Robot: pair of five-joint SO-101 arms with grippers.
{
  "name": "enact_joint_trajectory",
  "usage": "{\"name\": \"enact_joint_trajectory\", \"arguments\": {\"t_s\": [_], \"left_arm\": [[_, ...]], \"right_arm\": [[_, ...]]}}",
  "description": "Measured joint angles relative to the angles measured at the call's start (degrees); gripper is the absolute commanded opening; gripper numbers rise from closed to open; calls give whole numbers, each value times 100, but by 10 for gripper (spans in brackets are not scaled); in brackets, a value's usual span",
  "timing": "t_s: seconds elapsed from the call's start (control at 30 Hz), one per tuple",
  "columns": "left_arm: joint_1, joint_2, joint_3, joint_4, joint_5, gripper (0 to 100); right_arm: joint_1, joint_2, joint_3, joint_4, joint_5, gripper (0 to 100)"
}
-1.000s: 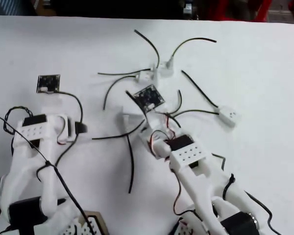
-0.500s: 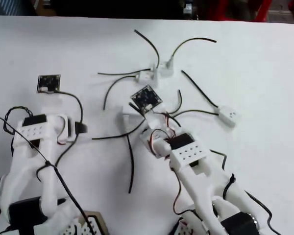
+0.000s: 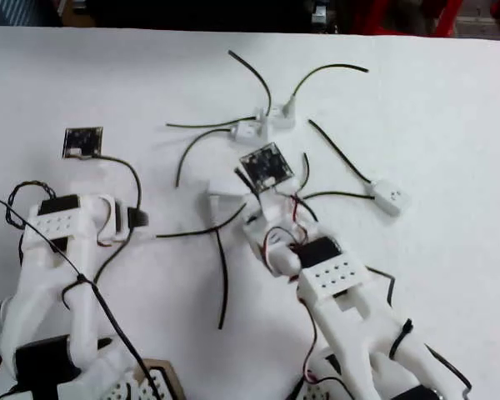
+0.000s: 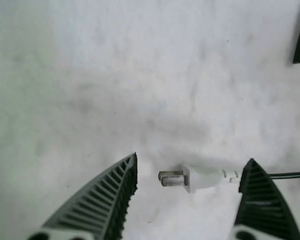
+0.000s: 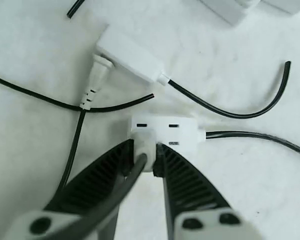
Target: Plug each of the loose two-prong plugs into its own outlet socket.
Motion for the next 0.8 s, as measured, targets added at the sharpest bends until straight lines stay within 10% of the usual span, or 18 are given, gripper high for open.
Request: {"name": "enact_joint_trajectory", "arguments": {"t_s": [0.8], "left_arm": [[0,0,0,0,0,320]], "right_arm": [[-62,774,220,-993,-211,16]]}}
